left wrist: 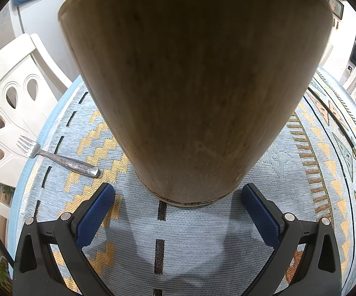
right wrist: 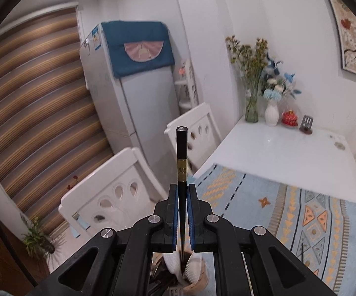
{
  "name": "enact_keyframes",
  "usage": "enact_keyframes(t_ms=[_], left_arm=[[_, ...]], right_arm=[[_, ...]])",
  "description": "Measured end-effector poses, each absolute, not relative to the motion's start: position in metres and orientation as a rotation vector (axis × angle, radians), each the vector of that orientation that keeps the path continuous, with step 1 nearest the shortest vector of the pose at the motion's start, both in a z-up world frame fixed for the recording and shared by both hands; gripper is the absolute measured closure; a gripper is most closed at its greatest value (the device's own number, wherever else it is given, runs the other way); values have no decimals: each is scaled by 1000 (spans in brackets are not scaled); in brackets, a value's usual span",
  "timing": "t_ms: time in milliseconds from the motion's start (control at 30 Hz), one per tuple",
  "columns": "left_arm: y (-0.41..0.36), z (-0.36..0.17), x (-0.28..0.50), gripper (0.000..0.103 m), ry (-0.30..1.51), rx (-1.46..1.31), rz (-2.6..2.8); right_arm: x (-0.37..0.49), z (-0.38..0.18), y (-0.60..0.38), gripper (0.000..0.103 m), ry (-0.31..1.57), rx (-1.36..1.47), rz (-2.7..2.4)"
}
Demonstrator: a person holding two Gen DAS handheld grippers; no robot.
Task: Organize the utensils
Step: 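Lower the chopstick into the wooden cup and open the right tool, then move the right tool back to the last black chopstick on the cloth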
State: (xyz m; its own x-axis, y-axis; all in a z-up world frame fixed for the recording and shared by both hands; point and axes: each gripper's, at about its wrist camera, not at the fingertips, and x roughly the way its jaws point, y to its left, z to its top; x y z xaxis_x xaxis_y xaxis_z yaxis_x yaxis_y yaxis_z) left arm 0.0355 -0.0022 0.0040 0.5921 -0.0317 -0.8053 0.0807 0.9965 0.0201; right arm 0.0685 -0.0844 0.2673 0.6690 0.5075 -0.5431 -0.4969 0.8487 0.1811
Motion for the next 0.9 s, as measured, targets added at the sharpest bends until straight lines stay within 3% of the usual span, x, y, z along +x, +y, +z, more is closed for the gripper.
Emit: enact_keyframes(t_ms=[233, 333, 400, 433, 467, 533, 900], left_arm=[[-2, 4, 35, 0, 935, 56, -65], [-3, 4, 35, 0, 935, 57, -65], [-3, 4, 35, 0, 935, 56, -65], [-3, 4, 35, 0, 935, 57, -65], [-2, 4, 35, 0, 935, 57, -65], [-3, 4, 35, 0, 935, 56, -65], [-3, 4, 35, 0, 935, 57, -65]], right_arm=[[71, 267, -99, 95, 746, 50, 559], [66, 277, -127, 94, 727, 139, 535], [60, 287, -151, 88, 697, 209, 516], [57, 289, -162, 75, 682, 228, 499], [55, 292, -168, 55, 671, 236, 478], [47, 296, -186, 43, 631, 245, 420], [42, 272, -265, 43, 693, 308, 218]])
